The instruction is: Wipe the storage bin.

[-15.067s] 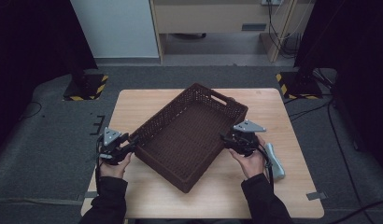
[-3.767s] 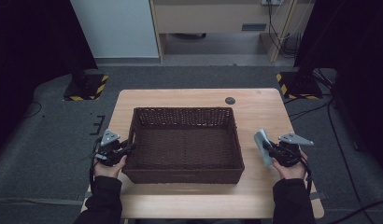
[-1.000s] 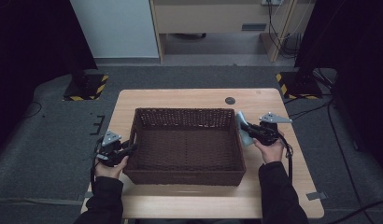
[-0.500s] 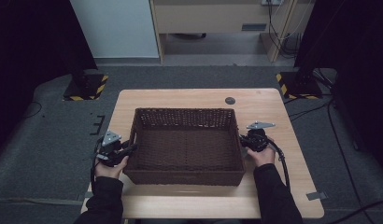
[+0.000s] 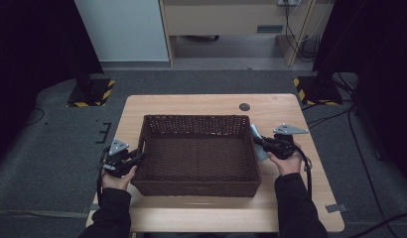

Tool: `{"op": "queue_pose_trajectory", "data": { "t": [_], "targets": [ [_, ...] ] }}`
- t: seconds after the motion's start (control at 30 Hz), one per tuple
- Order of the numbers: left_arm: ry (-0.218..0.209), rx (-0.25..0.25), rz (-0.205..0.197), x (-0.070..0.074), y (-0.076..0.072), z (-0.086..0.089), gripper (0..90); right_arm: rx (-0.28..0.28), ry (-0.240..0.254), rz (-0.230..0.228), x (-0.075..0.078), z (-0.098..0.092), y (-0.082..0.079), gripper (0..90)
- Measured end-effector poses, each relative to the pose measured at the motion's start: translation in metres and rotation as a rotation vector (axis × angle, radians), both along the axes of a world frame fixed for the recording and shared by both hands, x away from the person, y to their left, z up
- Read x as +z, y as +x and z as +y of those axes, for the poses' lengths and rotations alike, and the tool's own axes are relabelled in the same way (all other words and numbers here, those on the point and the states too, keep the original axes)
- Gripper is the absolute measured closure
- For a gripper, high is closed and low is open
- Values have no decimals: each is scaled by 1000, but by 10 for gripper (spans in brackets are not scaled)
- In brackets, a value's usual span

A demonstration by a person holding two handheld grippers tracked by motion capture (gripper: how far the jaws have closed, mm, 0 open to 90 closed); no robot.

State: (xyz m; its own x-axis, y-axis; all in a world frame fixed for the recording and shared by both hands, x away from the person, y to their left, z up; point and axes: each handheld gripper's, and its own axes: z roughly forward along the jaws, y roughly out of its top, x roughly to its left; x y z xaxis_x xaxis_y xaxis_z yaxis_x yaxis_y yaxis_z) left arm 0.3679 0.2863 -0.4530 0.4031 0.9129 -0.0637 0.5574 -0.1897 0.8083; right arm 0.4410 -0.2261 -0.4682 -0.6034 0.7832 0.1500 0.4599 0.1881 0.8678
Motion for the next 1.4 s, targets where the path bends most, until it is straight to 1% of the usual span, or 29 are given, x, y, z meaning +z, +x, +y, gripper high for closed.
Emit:
{"op": "queue_pose_trajectory", "data": {
  "t": [0.07,0.13,0.17,0.2,0.27,0.3,0.33,0.4,0.5,0.57,0.6,0.63,0.67,0.7,0.8,0.83,0.87,0.93,1.0,1.07,1.13,1.17,1.2,1.23,1.27,1.3,1.33,1.37,1.4],
  "targets": [
    [0,0,0,0,0,0,669,-7,-35,41,-11,0,3,839],
    [1,1,0,0,0,0,669,-9,-71,85,-18,1,5,839],
    [1,1,-1,0,0,0,670,-10,-88,91,-25,2,6,839],
    [1,3,-1,0,0,0,670,-10,-90,106,-28,3,6,839],
    [-10,10,-1,0,0,0,673,-3,-117,136,-35,6,7,839],
    [-11,15,-1,0,0,-1,676,-2,-111,150,-37,7,6,839],
    [-7,17,-3,0,0,-2,678,0,-109,144,-37,7,6,839],
    [7,23,-4,0,0,-4,683,1,-97,129,-32,6,5,839],
    [7,32,-5,0,5,-8,687,-3,-25,46,-10,-1,-1,839],
    [13,33,-5,0,9,-9,687,-2,4,-14,5,-5,-6,839],
    [11,32,-6,0,13,-10,687,-1,17,-26,8,-6,-8,840],
    [9,32,-6,0,15,-11,686,2,15,-35,11,-8,-9,839],
    [11,30,-5,0,17,-11,684,2,13,-31,11,-8,-10,839],
    [7,32,-9,0,18,-11,682,1,1,-21,8,-8,-9,839],
    [9,35,-16,0,17,-10,649,-8,-41,43,-5,-5,-3,839],
    [13,47,-21,-1,17,-10,620,-10,-48,49,-9,-5,-2,839],
    [8,55,-24,-1,17,-8,571,-9,-47,64,-13,-5,-1,839],
    [-18,54,-31,-2,17,-5,501,-12,-65,98,-23,-2,1,839],
    [-32,54,-39,0,15,-3,460,-8,-109,131,-33,2,2,839],
    [-52,45,-58,3,12,-2,439,-5,-132,148,-38,5,4,840],
    [-39,39,-68,6,8,-3,435,-5,-126,155,-39,5,4,839],
    [-26,35,-71,6,5,-4,436,-5,-120,148,-37,3,4,839],
    [-19,30,-69,6,3,-4,441,-10,-101,123,-33,1,3,839],
    [-13,26,-65,6,2,-4,448,-22,-67,111,-27,-2,2,840],
    [-13,26,-58,5,0,-3,460,-23,-56,91,-22,-5,1,840],
    [-12,24,-51,4,0,-3,477,-21,-28,53,-13,-9,-1,840],
    [-21,17,-44,3,0,-3,487,-21,-7,35,-8,-10,-3,840],
    [-18,7,-28,1,0,-4,502,-14,14,10,-2,-13,-6,840],
    [-7,1,-25,1,0,-6,524,-5,30,-11,3,-15,-9,840]
  ]
}}
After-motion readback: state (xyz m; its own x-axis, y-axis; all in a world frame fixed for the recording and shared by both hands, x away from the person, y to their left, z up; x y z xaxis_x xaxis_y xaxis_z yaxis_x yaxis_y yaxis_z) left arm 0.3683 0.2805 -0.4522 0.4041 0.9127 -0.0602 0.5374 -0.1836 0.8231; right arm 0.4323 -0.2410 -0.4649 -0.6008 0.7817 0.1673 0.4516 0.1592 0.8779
